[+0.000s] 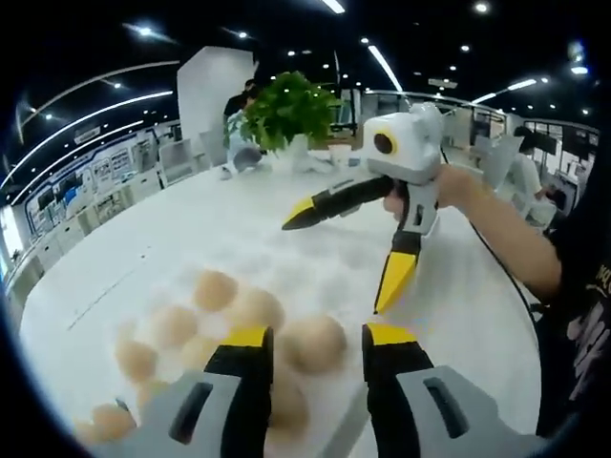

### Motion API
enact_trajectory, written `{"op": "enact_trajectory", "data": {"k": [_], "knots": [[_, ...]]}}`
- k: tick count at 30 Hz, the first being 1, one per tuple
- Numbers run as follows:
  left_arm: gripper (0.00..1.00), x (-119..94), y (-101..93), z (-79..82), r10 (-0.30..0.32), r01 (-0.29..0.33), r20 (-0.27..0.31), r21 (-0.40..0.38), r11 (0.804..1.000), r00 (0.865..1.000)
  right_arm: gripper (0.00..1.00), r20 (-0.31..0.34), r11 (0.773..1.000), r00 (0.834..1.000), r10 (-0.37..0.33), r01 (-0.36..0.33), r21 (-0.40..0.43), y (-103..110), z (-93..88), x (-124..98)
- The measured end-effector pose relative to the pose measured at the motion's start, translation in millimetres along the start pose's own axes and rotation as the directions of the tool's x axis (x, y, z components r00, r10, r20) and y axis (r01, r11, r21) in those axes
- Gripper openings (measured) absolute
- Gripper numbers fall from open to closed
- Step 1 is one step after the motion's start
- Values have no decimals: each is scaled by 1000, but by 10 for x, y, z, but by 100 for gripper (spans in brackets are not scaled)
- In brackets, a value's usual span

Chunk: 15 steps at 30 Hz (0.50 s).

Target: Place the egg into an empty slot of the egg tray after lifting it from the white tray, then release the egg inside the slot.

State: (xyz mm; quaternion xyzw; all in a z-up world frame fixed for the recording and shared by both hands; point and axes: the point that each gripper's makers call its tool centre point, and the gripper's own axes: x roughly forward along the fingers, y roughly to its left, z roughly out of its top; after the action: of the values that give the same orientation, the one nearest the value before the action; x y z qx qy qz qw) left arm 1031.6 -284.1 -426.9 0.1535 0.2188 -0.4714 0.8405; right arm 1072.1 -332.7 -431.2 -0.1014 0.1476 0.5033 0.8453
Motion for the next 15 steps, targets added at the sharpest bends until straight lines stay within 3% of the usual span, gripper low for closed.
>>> {"op": "enact_trajectory", "data": {"k": [15], "knots": [[26,33,26,-25,-7,7,-36,4,1000,999,96,-3,1000,1000,0,0,13,24,-8,10]]}}
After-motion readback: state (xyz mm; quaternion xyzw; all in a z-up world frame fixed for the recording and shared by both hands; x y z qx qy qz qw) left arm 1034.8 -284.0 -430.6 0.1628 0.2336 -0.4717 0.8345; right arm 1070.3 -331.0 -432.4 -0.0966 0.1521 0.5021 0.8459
